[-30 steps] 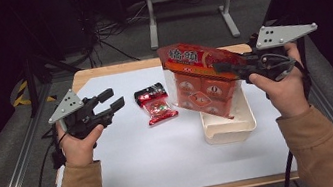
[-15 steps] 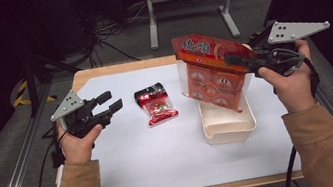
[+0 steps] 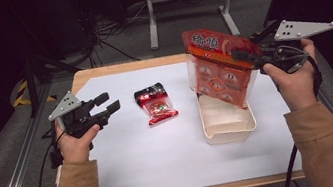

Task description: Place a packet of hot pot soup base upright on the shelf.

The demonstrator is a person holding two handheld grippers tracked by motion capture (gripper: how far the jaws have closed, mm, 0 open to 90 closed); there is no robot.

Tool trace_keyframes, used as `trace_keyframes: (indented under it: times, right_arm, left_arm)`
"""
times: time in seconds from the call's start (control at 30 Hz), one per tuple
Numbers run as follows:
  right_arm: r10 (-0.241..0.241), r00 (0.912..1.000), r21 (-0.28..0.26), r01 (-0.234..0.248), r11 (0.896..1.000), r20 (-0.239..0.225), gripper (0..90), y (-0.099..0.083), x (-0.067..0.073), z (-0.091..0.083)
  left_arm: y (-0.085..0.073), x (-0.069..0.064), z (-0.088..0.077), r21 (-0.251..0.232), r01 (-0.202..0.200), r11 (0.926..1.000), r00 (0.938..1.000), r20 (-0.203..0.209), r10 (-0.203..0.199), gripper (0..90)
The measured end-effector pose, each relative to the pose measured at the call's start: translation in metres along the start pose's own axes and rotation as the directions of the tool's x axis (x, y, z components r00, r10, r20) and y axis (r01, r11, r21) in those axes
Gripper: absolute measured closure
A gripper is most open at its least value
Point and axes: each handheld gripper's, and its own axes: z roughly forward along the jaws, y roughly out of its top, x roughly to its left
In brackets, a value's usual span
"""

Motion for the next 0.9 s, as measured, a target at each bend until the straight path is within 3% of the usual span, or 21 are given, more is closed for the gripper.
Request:
trace_keyframes:
  times: [0.5, 0.9]
  right_arm:
    - [0.066, 0.9976, -0.018, -0.065, 0.998, 0.02, 90.0, -0.019, -0.008, -0.007]
    - [0.083, 0.9959, 0.002, -0.083, 0.997, 0.036, 90.0, -0.032, -0.011, -0.008]
  left_arm:
    - [-0.003, 0.003, 0.0, 0.014, 0.007, 0.9999, 1.0, 0.001, -0.007, 45.1]
    - [-0.006, 0.005, 0.001, 0.027, 0.012, 0.9996, 0.9999, -0.009, -0.012, 44.5]
